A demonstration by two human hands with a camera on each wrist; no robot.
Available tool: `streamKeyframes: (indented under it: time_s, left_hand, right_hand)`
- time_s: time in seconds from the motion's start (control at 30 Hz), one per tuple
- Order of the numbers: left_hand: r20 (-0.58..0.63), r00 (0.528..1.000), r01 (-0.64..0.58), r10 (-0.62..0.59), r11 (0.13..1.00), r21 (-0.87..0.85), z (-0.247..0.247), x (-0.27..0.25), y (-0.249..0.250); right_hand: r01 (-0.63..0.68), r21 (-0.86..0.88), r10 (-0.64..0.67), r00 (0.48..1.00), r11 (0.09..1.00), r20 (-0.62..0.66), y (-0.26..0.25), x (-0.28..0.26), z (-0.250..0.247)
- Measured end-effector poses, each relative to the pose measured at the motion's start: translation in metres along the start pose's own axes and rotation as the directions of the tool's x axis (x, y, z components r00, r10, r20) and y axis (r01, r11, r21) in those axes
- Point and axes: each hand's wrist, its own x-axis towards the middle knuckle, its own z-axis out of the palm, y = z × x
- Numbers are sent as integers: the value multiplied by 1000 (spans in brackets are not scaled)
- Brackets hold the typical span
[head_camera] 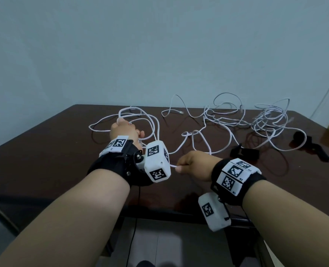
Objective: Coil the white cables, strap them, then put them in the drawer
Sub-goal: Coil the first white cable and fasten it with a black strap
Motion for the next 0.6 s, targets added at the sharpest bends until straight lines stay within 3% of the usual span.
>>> streamKeyframes:
  time_s: [0.07,0.17,0.37,0.47,0.6]
  left_hand:
    - [13,995,-98,97,993,71,3,-4,-4]
    - [177,949,-296,262,932,210,7,-10,-11]
    - [470,852,-383,233,888,254,6,-22,-20]
    - [496,814,-490,302,816,306,5,-21,-27]
    - [415,859,-369,299,924,97,10,-20,-25]
  right_hand:
    - [37,31,-36,999,999,-23,-7,2,-1]
    - [64,93,-60,997,994,-42,-13,2,-6]
    - [74,238,-65,997,968,-44,-14,2,-10]
    - [90,390,-67,995,916,-72,-9,5,-8]
    - [46,515,-11,997,856,-71,-1,8,-6]
